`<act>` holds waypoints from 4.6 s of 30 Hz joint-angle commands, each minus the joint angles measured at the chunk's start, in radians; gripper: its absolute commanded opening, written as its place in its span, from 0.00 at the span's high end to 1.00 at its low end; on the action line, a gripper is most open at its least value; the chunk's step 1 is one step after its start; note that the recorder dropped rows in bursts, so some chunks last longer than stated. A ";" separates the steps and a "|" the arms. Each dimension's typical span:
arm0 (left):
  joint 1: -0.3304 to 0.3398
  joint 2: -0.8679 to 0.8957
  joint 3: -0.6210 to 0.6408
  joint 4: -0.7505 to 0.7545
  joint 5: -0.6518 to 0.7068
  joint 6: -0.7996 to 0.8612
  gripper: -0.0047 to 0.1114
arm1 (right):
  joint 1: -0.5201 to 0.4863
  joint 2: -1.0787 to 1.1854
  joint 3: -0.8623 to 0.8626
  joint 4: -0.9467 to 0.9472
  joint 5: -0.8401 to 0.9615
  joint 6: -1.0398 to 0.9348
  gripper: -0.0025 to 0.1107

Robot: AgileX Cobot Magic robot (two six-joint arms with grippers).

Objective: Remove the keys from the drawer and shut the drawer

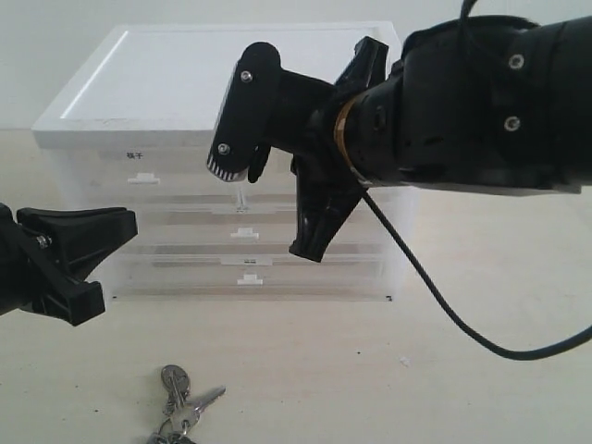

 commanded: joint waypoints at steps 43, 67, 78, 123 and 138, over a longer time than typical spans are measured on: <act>-0.291 0.552 -0.261 1.104 0.431 -1.045 0.92 | 0.228 -0.203 -0.002 0.019 0.095 0.040 0.98; -0.291 0.546 -0.386 1.104 0.431 -0.998 0.92 | 0.228 -0.203 -0.002 0.017 0.110 0.057 0.98; -0.291 0.440 -0.243 1.104 0.772 -1.169 0.92 | 0.228 -0.203 -0.002 0.017 0.114 0.057 0.98; -0.291 -1.122 0.086 1.104 0.664 -1.120 0.92 | 0.687 -0.919 -0.002 0.162 0.440 0.085 0.98; -0.289 -1.157 0.105 1.104 0.611 -1.120 0.92 | 0.694 -1.176 -0.001 0.276 0.520 0.004 0.98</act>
